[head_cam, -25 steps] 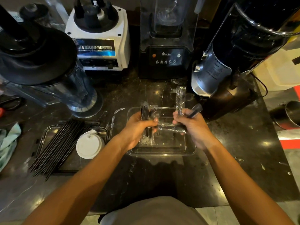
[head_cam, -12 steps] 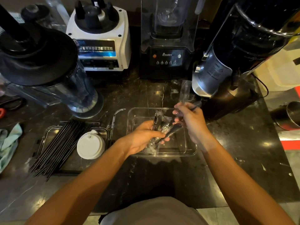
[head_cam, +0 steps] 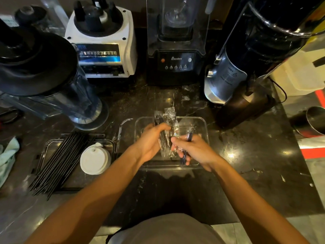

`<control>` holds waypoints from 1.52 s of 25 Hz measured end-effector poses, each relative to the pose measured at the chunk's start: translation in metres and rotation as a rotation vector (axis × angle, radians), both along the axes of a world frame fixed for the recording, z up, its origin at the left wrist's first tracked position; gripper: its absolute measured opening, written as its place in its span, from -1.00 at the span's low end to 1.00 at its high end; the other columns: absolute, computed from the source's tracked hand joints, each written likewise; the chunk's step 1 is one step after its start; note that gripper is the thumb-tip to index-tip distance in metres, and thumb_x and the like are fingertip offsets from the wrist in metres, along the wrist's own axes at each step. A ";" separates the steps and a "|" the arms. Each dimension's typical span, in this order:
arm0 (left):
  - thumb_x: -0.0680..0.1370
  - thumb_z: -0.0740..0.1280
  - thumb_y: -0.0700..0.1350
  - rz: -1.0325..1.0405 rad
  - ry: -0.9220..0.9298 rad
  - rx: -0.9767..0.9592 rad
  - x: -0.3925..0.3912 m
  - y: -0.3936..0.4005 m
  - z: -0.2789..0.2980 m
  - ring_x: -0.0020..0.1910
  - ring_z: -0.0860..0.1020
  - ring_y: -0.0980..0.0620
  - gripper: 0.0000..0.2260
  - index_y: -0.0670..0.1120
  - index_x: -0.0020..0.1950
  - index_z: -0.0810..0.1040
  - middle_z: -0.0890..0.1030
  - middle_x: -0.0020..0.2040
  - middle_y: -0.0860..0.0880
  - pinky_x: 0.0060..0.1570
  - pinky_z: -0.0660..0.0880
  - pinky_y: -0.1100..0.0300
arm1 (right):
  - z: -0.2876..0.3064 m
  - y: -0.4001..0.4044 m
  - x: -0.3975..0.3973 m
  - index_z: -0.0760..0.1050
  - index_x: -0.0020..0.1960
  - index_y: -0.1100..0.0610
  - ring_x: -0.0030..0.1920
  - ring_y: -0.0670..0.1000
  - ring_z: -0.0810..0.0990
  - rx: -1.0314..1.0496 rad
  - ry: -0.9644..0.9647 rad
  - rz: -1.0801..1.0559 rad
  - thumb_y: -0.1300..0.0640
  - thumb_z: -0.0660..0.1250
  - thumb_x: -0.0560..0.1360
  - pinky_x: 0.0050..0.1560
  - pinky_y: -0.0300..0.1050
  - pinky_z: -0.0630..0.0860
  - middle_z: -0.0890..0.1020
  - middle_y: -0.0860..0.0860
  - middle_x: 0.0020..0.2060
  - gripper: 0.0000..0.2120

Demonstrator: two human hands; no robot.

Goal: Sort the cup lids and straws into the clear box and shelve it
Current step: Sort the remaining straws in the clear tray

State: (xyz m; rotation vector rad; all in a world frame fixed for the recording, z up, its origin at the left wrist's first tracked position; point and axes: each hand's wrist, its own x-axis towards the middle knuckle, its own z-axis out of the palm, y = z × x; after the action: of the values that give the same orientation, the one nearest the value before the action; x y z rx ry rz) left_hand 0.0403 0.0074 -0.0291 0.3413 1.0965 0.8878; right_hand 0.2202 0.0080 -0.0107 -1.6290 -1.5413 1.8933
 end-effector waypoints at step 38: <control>0.58 0.37 -0.28 -0.669 1.044 0.544 0.020 0.032 -0.058 0.20 0.61 -0.03 -0.63 -0.01 0.36 0.52 0.64 0.21 -0.04 0.24 0.56 0.03 | -0.069 0.010 -0.029 0.59 -0.04 0.22 -0.43 0.02 0.62 -0.283 -0.209 -0.819 0.22 0.36 0.62 -0.35 -0.04 0.68 0.67 0.14 -0.23 -0.90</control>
State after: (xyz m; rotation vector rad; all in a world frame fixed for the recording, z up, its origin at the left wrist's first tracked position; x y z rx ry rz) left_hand 0.0600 0.0392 -0.0875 1.6520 1.5028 0.3386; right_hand 0.1913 0.0184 -0.0800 -2.1694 -0.4846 1.5332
